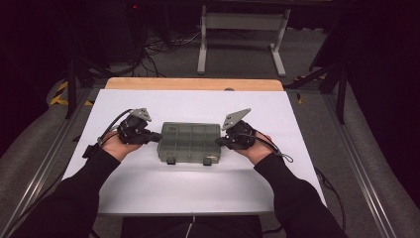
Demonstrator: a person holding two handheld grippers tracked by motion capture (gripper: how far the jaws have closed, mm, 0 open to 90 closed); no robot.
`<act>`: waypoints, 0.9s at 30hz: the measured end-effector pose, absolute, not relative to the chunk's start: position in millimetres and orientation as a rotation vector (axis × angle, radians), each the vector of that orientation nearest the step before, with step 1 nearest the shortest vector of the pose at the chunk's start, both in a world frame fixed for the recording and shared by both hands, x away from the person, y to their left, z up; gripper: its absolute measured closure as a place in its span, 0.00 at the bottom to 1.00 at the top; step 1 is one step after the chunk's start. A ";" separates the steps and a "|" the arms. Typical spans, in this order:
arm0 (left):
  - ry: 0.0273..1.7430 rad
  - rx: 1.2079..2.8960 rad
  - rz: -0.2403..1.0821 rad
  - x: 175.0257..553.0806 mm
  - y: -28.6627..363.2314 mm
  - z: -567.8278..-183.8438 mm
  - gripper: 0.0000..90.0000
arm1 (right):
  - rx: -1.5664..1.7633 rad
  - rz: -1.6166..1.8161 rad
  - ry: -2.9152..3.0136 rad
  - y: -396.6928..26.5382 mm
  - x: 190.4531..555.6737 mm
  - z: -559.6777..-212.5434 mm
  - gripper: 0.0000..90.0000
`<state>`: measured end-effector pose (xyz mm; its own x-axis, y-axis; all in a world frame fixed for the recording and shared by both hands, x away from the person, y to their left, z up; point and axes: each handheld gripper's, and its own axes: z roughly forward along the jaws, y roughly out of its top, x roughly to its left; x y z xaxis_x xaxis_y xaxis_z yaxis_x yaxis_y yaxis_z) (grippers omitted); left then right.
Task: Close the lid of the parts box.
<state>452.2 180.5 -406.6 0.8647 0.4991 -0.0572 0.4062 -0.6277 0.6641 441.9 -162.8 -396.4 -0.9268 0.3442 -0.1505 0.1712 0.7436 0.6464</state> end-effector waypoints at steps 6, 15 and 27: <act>0.638 2.357 0.145 450.2 178.7 -407.8 0.97 | 0.389 0.929 2.716 -158.7 438.4 -398.7 1.00; 0.597 2.395 0.118 447.1 173.9 -410.1 0.95 | 0.388 0.897 2.746 -156.4 436.8 -401.2 1.00; 0.623 2.415 0.089 449.6 171.4 -415.3 0.97 | 0.393 0.864 2.774 -153.0 437.7 -405.3 1.00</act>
